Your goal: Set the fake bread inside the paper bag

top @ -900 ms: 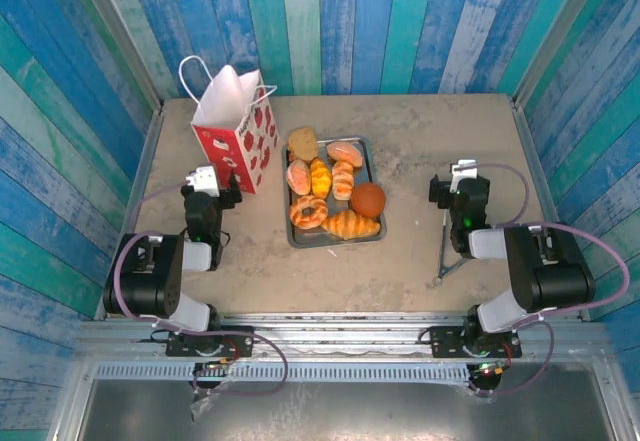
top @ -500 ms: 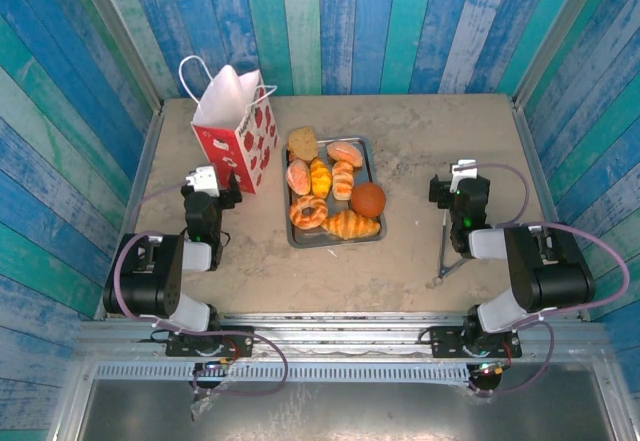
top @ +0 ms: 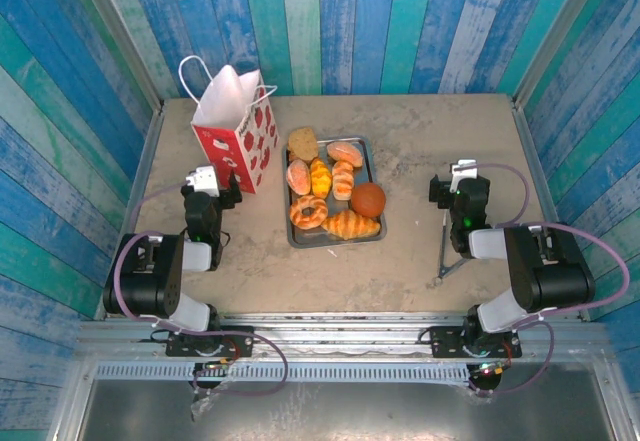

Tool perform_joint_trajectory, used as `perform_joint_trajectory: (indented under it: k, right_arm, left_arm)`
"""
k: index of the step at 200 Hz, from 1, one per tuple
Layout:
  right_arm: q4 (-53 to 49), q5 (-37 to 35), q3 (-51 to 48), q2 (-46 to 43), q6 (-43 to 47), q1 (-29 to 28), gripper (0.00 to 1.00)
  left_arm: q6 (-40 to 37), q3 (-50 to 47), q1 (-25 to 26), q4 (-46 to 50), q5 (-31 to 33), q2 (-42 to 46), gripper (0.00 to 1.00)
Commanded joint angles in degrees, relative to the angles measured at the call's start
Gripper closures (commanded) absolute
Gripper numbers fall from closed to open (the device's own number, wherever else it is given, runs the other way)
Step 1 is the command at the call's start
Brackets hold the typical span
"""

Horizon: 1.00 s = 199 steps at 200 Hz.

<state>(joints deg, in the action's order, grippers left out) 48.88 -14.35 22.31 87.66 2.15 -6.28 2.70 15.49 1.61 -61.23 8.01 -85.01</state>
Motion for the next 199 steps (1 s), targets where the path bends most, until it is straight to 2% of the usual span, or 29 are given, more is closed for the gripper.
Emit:
perform_joint_trajectory:
  k: [1,29,53,64,73,91,110,129,167,199]
  right_arm:
    - [-0.1,-0.5,0.5,-0.9,-0.6,0.0,0.00]
    - [-0.8,-1.0,0.8,-1.8,-0.7,0.0,0.00]
    - [-15.5,-1.1,5.6,-7.5,-1.7,0.0,0.00]
    - [-20.6,-0.9,7.1,-9.8,-3.4,0.0,0.00]
    - [-24.7,0.2,8.0,-12.1,-4.8,0.0,0.00]
    - [-35.3,1.5,10.6,-17.5,-7.7,0.0,0.00]
    - [-46.4,1.9,14.1,-22.4,-9.8,0.0,0.00]
    - [-56.5,2.1,18.4,-26.1,-12.2,0.0,0.00]
    - [-73.9,4.8,26.6,-30.7,-15.1,0.0,0.00]
    - [-88.0,2.5,34.5,-30.4,-17.8,0.0,0.00]
  left_arm:
    - [-0.9,0.1,0.2,-0.1,0.6,-1.0,0.06]
    - [-0.8,0.1,0.0,0.0,0.5,-1.0,0.06]
    - [-0.5,0.0,0.0,-0.3,0.9,-0.9,0.06]
    - [1.1,0.5,0.0,1.1,4.7,0.2,0.06]
    - [2.4,1.6,0.0,5.8,7.1,3.1,0.06]
    - [2.8,4.4,0.0,16.3,7.0,10.9,0.06]
    - [6.4,8.9,-0.1,29.7,6.6,20.3,0.06]
    - [13.3,14.6,0.0,42.1,5.9,27.4,0.06]
    - [22.5,26.1,0.0,61.2,-5.1,34.2,0.06]
    - [22.5,36.3,0.0,71.4,-15.9,33.5,0.06]
